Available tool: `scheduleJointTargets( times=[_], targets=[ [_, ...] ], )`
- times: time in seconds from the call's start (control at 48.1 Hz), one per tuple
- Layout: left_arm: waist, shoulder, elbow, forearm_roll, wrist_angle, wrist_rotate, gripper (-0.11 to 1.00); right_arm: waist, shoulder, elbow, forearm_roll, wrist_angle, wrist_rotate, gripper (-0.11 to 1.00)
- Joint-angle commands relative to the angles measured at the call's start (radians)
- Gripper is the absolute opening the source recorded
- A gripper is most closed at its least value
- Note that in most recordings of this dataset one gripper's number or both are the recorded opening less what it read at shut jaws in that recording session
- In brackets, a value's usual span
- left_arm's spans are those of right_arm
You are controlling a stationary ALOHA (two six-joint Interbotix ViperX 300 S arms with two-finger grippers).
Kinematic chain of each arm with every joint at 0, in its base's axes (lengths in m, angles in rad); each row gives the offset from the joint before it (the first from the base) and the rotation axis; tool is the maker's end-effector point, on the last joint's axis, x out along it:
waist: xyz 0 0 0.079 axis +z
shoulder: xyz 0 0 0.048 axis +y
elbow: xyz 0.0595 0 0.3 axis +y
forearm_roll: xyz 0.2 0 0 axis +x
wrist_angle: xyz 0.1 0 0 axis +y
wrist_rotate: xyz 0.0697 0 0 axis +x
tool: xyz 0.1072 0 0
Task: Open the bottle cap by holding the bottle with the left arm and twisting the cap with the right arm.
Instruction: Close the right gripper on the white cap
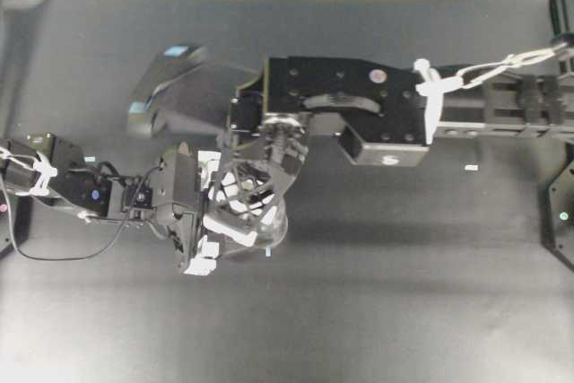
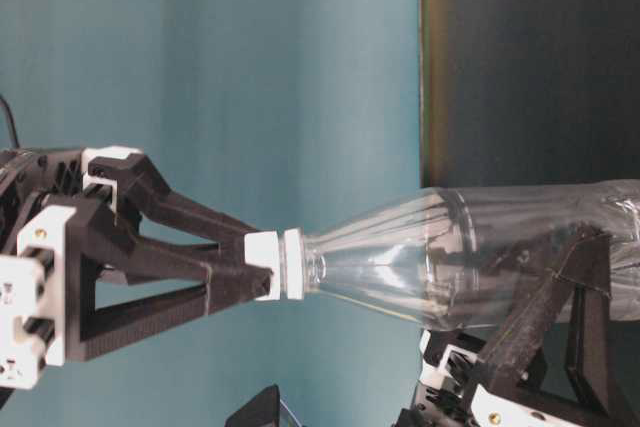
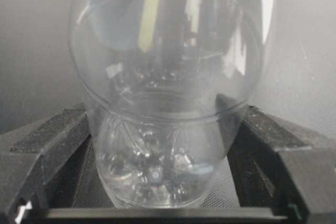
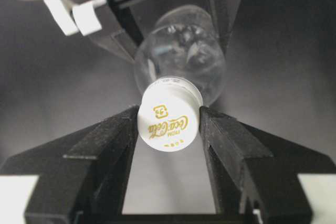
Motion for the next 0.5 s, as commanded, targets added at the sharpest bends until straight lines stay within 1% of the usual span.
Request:
scheduleJointTargets(
  times=[0.0, 0.166, 0.27, 0.478],
  targets=[
    [-0.002, 0.006, 0.002, 0.003, 0.009, -0.002, 0.81, -0.006, 0.0, -0.032, 0.0, 0.029, -0.08, 0.37],
    [0.0, 0.006, 0.002, 0.003, 0.011, -0.002, 0.81, -0.009, 0.0, -0.032, 0.0, 0.072, -0.202, 0.37],
    [-0.002, 0.008, 0.002, 0.003, 0.034, 0.002, 0.81, -0.009, 0.0, -0.032, 0.0, 0.061, -0.301, 0.37],
    [-0.006, 0.006, 0.002, 0.003, 0.069, 0.0, 0.81, -0.009, -0.002, -0.025, 0.0, 0.026, -0.525, 0.37]
  ],
)
